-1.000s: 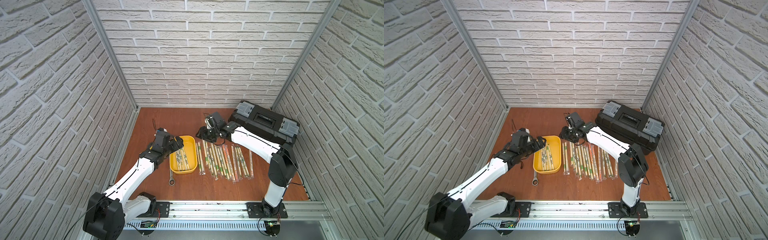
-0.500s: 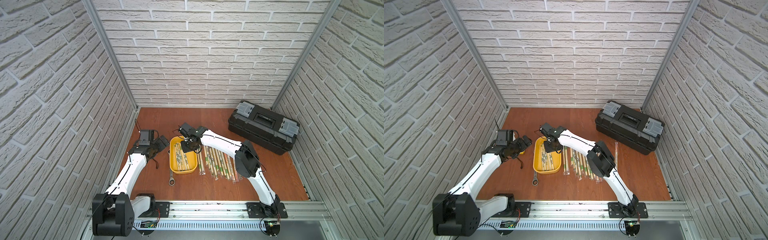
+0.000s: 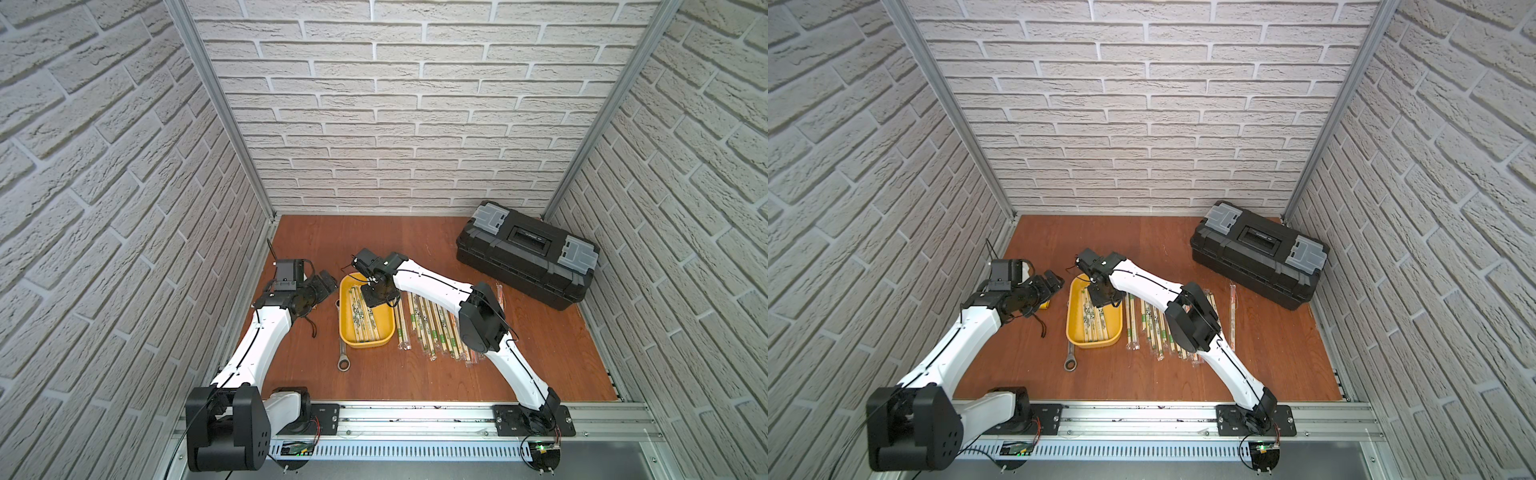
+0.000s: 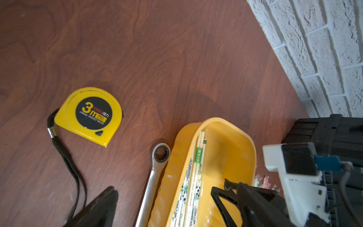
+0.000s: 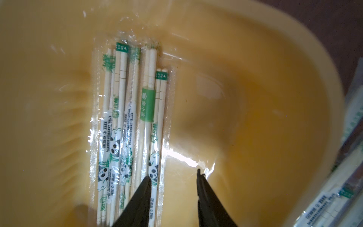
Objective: Take the paired disposable chopsticks out of the storage box
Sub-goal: Pick up the paired disposable chopsticks from the storage box.
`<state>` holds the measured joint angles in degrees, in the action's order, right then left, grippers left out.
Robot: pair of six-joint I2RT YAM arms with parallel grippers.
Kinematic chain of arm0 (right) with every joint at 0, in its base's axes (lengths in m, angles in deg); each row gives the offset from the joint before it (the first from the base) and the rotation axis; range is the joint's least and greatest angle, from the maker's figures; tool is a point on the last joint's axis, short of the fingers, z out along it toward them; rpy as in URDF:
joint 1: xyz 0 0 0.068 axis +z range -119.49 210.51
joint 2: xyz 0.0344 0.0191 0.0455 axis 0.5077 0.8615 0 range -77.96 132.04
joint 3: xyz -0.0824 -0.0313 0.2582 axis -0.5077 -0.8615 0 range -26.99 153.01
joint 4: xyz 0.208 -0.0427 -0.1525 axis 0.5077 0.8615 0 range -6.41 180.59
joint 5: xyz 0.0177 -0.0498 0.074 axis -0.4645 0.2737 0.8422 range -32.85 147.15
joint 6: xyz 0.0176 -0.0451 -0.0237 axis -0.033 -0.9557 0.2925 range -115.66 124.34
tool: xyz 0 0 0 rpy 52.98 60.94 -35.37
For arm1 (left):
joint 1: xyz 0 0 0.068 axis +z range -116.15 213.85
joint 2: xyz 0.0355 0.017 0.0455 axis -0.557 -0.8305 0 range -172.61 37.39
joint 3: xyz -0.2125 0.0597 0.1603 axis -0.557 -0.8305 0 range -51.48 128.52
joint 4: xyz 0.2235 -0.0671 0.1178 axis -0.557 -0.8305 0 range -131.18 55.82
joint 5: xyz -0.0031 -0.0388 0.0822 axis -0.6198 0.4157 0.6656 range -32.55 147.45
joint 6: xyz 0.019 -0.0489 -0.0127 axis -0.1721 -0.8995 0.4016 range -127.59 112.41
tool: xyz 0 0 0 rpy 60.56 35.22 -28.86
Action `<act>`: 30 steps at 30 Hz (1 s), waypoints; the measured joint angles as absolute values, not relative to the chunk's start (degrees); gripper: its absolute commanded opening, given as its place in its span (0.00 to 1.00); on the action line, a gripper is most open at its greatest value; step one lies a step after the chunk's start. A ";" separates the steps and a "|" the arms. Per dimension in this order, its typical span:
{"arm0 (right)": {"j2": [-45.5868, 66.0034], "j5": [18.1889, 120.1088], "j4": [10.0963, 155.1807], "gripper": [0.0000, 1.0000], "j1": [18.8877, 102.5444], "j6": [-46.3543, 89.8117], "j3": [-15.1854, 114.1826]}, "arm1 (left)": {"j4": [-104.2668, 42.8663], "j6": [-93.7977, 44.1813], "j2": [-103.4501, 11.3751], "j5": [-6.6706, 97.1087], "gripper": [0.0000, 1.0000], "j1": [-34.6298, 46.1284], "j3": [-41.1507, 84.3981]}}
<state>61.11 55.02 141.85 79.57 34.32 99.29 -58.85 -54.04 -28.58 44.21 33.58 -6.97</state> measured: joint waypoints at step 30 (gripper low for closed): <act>66.14 54.63 144.65 0.02 80.60 34.15 102.89 | -57.73 -53.91 -28.56 42.99 0.98 34.21 -7.62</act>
<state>66.14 54.63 144.65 80.60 34.15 102.89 -57.73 -53.91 -28.56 42.99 34.21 -7.62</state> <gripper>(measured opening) 0.061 0.983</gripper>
